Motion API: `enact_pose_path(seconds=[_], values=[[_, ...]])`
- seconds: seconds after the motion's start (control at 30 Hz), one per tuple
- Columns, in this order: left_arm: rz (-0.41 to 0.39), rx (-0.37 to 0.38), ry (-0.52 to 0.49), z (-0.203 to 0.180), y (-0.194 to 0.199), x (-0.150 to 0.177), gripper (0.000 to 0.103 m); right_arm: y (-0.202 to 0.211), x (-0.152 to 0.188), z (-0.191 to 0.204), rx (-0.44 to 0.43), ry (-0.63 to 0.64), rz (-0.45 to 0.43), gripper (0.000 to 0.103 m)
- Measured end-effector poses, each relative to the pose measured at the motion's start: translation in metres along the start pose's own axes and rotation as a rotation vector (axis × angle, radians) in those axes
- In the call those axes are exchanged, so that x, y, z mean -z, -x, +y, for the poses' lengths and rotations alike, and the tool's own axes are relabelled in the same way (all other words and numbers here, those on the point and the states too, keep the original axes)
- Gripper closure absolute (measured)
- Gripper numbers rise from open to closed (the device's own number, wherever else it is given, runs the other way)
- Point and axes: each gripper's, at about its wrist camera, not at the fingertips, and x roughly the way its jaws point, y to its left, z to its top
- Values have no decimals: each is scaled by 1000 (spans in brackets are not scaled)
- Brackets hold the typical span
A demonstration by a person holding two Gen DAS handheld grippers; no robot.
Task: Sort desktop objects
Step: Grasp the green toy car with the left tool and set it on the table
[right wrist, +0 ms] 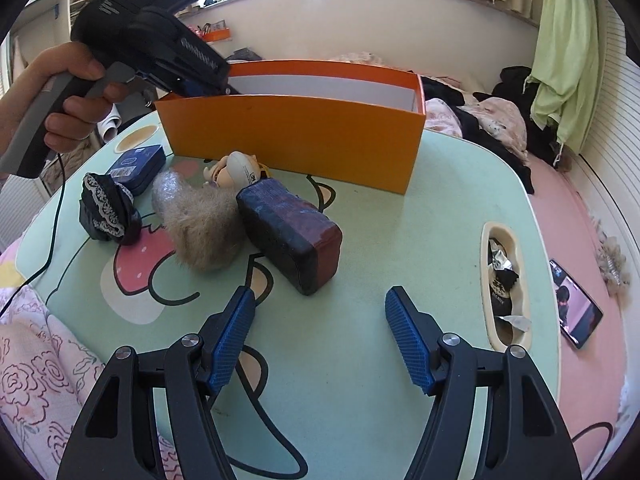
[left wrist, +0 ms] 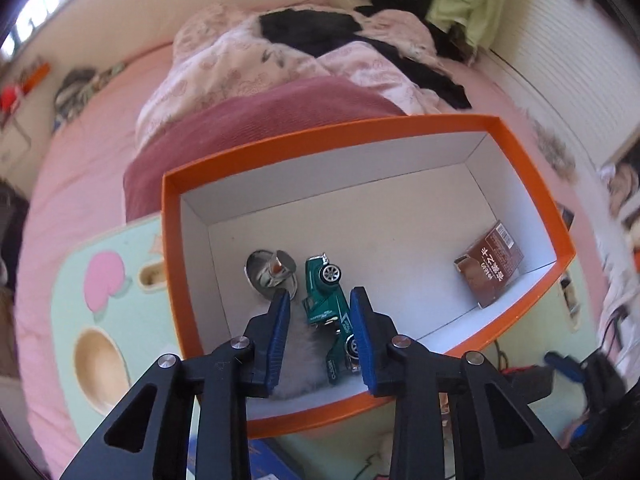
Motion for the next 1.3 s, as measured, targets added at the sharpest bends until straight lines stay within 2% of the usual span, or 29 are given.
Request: enact_pose_path(seconds=[0.07,0.2,0.33,0.4,0.63,0.67,0.73,0.93,1.0,1.17,1.3], values=[[3,-2,-38,-5,2,-4,76,0,0,0,0,-1,0,35],[38,65,-59,-12,3,-14,76,0,-1,-1,-2,-2,2,34],[85,9,-18,-6,-3,-24,76,0,-1,-1,-2,-3,1,34],[100,32,10,0,-4,-26,76,0,-1,-1,-2,-4,0,34],[155,31,-73,-10,-14,-25,80,0,-1,-1,-6,-7,-1,34],[166,8,-102,-14,-19,-24,80,0,-1,0,-7,-9,-2,34],[211,34,-108,-15,-34,-23,80,0,-1,0,-7,-10,-2,34],[144,114,-38,-4,-28,-24,81,0,1,-2,-13,-24,-5,34],[99,166,-11,0,-18,-23,81,0,1,-2,-16,-29,-7,34],[-92,316,58,14,49,-18,81,0,1,-2,-16,-27,-7,34],[-137,411,36,13,82,4,81,0,1,-4,-17,-30,-8,34]])
